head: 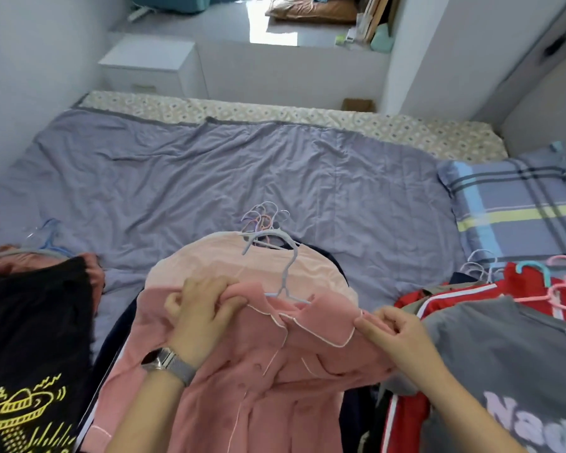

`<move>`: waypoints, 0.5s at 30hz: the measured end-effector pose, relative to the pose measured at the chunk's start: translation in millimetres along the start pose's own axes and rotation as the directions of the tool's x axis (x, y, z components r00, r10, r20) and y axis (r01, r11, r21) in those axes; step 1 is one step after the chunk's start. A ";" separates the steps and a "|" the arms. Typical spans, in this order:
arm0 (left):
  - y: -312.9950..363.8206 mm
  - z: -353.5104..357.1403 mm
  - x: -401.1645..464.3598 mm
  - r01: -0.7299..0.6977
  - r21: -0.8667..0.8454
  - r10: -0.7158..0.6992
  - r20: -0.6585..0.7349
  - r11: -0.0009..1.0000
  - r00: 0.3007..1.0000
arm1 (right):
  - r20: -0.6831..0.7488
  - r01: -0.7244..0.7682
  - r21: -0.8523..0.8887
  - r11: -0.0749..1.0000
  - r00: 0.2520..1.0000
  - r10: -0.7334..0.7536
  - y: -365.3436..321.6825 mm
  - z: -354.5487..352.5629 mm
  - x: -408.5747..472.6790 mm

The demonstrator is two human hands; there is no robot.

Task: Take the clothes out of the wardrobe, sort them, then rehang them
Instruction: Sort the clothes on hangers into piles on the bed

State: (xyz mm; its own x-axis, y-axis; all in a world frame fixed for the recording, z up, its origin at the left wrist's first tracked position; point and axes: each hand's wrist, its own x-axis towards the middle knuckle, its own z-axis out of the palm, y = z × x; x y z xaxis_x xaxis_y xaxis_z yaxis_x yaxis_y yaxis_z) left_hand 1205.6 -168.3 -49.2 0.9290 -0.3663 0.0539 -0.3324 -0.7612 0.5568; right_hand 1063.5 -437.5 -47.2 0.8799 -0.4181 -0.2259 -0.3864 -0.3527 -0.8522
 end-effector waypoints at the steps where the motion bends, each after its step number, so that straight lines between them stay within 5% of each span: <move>1: 15.3 -6.2 -15.7 0.020 -0.005 -0.020 -0.023 1.000 1.000 | 0.005 0.025 -0.026 0.999 1.000 -0.025 -0.5 -10.4 -10.4; 7: 84.8 -39.7 -125.0 0.054 -0.074 -0.064 -0.146 0.996 0.987 | 0.283 0.384 -0.305 0.871 0.910 -0.302 -24.6 -60.9 -89.1; 15: 188.1 -97.6 -290.2 0.198 0.018 -0.179 -0.347 0.980 0.921 | 0.273 0.551 -0.220 0.805 0.827 -0.491 -64.8 -120.7 -214.6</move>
State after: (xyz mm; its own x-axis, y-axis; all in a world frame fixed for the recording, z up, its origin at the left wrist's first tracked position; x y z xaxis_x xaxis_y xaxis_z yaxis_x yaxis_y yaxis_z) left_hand 889.3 -153.0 120.7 0.9713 -0.0149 0.2373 -0.1450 -0.8282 0.5413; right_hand 866.3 -426.0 113.4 0.9932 0.0559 0.1026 0.1123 -0.6988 -0.7065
